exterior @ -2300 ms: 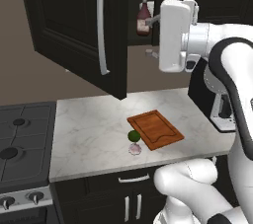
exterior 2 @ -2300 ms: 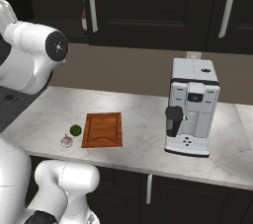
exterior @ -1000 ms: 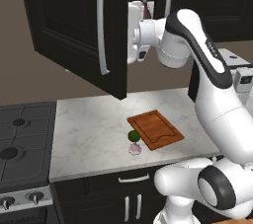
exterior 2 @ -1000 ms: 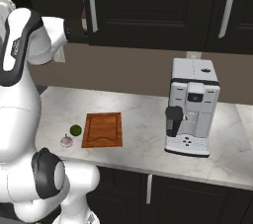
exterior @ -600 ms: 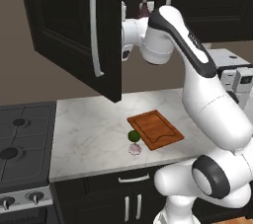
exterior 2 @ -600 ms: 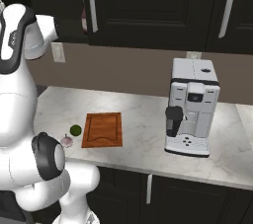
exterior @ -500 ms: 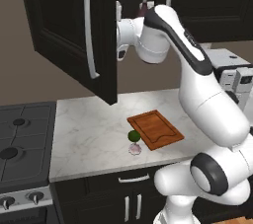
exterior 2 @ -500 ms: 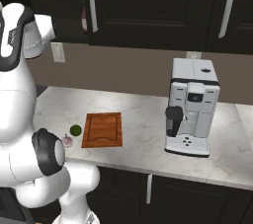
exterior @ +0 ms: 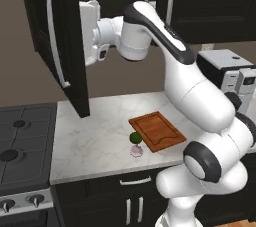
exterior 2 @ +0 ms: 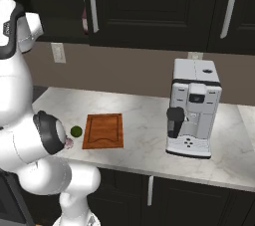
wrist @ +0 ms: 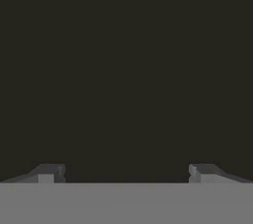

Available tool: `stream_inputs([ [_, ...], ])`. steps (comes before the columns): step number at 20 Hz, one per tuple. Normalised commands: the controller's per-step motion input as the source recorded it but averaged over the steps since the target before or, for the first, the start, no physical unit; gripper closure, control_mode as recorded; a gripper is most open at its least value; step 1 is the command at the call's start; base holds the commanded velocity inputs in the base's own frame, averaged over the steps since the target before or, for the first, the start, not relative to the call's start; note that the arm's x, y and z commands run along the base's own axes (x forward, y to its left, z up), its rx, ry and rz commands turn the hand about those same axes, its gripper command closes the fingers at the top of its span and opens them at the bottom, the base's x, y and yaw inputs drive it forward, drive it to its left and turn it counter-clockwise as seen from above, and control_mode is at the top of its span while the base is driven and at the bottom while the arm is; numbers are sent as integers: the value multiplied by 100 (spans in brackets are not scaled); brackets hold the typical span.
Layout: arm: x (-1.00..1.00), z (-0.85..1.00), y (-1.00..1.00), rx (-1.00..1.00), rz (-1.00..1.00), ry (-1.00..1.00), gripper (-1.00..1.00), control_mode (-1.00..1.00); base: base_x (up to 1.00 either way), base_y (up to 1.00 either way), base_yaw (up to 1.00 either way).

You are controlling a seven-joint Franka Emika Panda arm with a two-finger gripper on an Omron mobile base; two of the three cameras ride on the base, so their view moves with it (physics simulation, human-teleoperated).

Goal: Open the cabinet. Place the bowl and condiment on the counter. Then place the lime and garlic on the cutting board.

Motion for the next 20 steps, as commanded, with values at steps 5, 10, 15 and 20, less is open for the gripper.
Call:
stream_inputs([
  [5, 0, 0, 32, 0, 3, -7, -100, -100, 0, 0, 0],
  [10, 0, 0, 4, 0, 0, -24, -100, -100, 0, 0, 0],
  [15, 0, -4, 0, 0, 0, -31, -100, -100, 0, 0, 0],
  [20, 0, -1, -34, 0, 0, -43, -100, -100, 0, 0, 0],
])
